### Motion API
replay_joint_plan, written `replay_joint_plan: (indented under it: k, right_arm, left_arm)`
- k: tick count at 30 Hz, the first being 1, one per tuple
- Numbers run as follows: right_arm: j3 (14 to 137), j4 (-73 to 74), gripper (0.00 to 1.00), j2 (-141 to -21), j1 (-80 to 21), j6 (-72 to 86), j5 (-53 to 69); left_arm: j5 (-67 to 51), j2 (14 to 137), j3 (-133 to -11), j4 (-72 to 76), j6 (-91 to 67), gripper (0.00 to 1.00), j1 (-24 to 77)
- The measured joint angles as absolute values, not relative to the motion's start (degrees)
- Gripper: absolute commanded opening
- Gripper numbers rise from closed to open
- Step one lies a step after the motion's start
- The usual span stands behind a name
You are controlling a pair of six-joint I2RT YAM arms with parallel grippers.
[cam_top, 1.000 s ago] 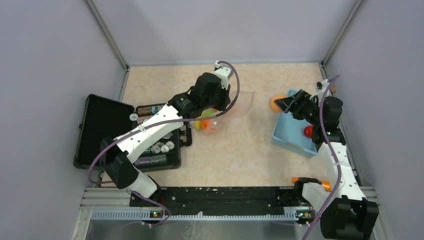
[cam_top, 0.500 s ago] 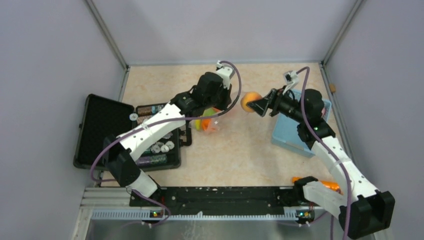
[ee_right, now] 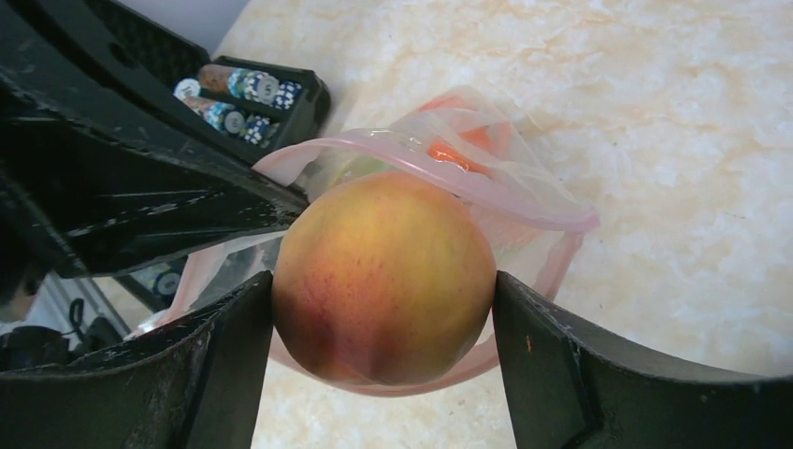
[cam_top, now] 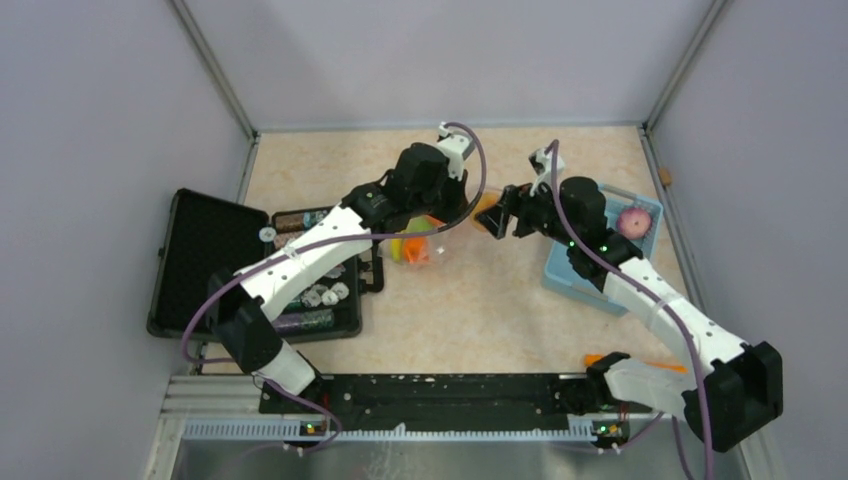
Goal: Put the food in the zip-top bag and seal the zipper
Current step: Place the fake fruit in the zipper food storage bag.
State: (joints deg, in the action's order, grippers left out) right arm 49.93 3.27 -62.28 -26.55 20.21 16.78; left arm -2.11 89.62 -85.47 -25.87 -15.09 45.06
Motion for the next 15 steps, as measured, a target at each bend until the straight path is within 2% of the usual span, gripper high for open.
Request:
replay_joint_plan:
  k: [5, 15]
  right_arm:
    - [51.16, 4.89, 0.6, -63.9, -28.84, 17.69, 11.11]
    - [54.28, 7.4, 0.7, -67.55, -31.86, 15.16, 3.09]
  left_arm:
    - [-3.25, 89.62, -85.47, -25.87, -15.07, 0.0, 45.12]
    - [-3.2, 89.62, -85.47, -25.45, -15.09, 0.0, 45.19]
